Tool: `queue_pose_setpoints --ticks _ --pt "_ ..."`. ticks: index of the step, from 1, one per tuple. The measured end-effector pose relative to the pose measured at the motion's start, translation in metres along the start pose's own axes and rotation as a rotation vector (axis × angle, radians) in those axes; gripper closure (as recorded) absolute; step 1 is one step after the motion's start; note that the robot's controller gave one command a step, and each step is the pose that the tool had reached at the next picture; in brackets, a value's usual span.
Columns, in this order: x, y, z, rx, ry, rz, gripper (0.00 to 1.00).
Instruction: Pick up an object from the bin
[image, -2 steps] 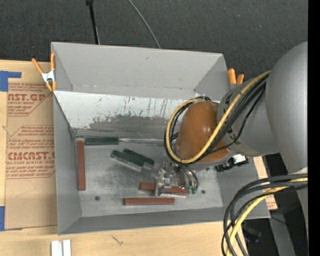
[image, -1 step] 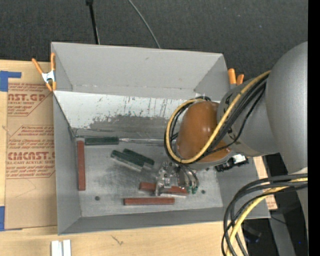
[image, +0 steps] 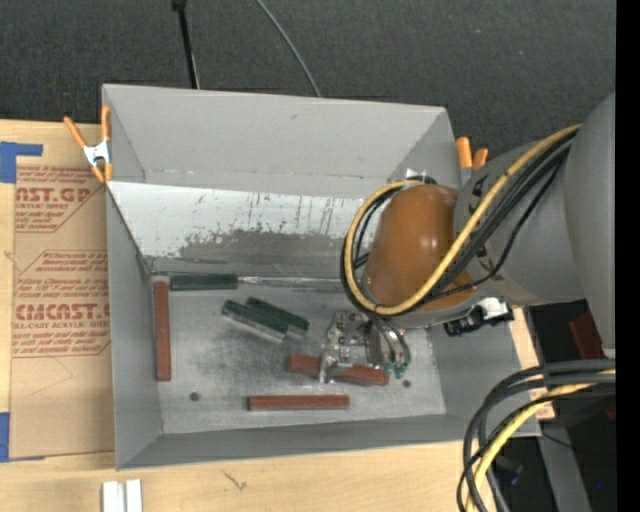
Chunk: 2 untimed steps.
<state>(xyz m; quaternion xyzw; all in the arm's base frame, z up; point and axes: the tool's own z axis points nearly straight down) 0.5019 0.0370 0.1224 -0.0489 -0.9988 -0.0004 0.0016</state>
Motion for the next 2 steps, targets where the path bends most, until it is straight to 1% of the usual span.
queue_pose_setpoints --ticks 1,2 --pt "-0.002 0.0 -0.031 -0.001 -0.004 0.002 1.0" --pt "-0.004 -0.001 -0.122 0.001 -0.003 -0.041 1.0"
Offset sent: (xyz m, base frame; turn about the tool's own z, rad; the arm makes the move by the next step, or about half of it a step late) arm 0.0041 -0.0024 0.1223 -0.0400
